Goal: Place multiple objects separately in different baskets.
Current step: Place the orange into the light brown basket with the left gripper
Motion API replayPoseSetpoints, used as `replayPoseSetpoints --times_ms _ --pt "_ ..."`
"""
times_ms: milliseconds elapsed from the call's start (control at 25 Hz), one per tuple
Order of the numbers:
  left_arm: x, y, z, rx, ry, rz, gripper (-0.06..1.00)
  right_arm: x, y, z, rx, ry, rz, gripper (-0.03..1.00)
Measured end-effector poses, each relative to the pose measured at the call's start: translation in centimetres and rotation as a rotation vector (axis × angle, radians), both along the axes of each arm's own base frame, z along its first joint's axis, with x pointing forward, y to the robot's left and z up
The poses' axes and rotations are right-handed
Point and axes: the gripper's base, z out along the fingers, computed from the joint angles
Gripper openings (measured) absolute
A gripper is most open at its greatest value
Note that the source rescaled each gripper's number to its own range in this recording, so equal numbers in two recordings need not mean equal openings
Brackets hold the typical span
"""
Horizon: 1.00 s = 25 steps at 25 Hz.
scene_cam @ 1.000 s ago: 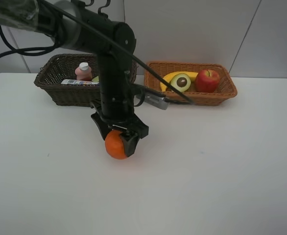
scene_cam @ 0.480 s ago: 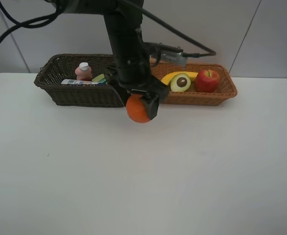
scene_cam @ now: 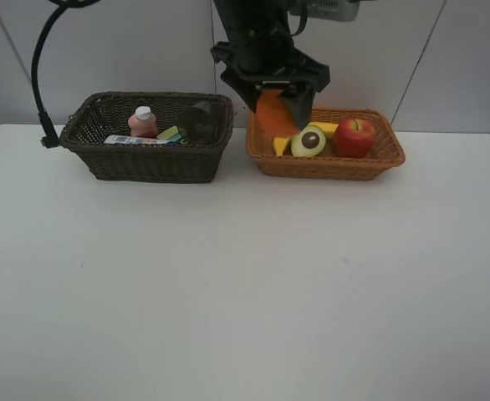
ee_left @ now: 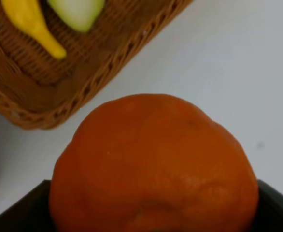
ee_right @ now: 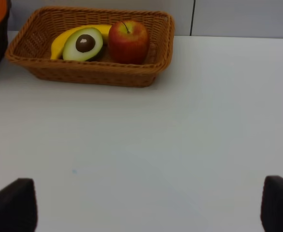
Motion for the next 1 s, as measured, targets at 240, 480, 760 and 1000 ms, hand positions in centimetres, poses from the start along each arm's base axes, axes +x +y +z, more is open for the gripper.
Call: replayPoseSetpoints --times_ms 240,480,760,1000 --pt "1.6 -1.2 -0.2 -0.038 -0.076 -0.020 0.95 0.0 0.0 0.0 0.000 0.000 0.000 0.97" --pt "3.6 -2.5 -1.4 -0.121 -0.247 -0.031 0.95 0.0 0.0 0.0 0.000 0.000 0.000 0.97" --pt "5.7 -3.5 -3.0 -0.164 -0.456 -0.052 0.95 0.0 0.0 0.0 0.000 0.000 0.000 0.97" --pt "7.0 -4.3 -5.8 -0.172 -0.546 -0.076 0.95 0.0 0.0 0.0 0.000 0.000 0.000 0.97"
